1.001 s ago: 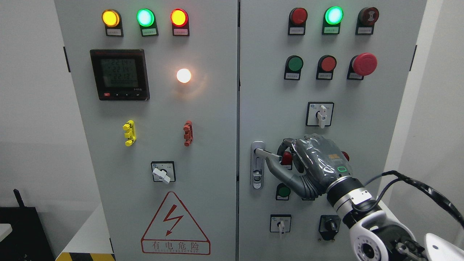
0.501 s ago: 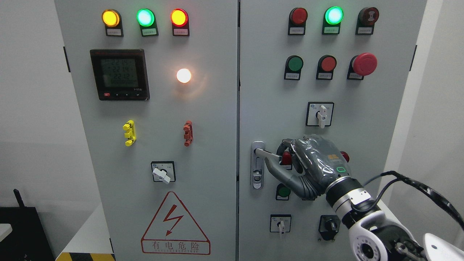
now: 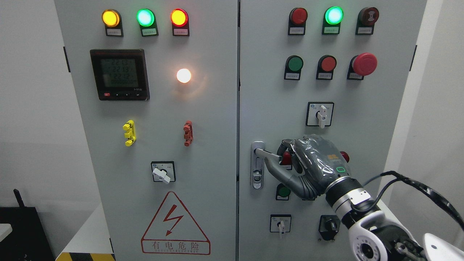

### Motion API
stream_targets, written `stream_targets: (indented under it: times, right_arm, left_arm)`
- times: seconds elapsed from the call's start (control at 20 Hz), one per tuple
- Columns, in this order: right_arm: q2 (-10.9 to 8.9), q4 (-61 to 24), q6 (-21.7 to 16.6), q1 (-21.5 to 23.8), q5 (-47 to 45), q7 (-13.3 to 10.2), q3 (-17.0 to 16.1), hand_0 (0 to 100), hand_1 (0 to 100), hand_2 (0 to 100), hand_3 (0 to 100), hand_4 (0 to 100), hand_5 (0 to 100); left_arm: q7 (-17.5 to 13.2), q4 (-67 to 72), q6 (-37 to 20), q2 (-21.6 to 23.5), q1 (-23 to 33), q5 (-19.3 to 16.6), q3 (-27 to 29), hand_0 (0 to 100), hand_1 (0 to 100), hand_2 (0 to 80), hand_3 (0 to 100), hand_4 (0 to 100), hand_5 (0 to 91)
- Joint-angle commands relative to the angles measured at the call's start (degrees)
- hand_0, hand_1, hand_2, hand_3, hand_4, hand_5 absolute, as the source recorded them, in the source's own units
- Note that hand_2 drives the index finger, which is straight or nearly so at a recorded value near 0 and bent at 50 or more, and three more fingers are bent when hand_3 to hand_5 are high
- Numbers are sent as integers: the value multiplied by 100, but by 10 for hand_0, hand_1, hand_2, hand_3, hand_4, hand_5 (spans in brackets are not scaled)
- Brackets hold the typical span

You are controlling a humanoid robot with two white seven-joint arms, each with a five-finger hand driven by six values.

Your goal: Release door handle

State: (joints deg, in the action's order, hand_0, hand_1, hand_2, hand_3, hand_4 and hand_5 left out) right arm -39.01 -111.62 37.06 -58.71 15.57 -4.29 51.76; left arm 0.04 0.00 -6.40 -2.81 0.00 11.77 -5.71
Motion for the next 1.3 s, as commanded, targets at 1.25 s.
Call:
stream_targets:
  times: [1.25]
  right_arm:
    - [113,0,-6,17,-10,-1,-8,411,0,571,1000,1000,1000]
  left_arm:
    - [5,-176,-2,0,184,0,0,120,389,0,0,0,0]
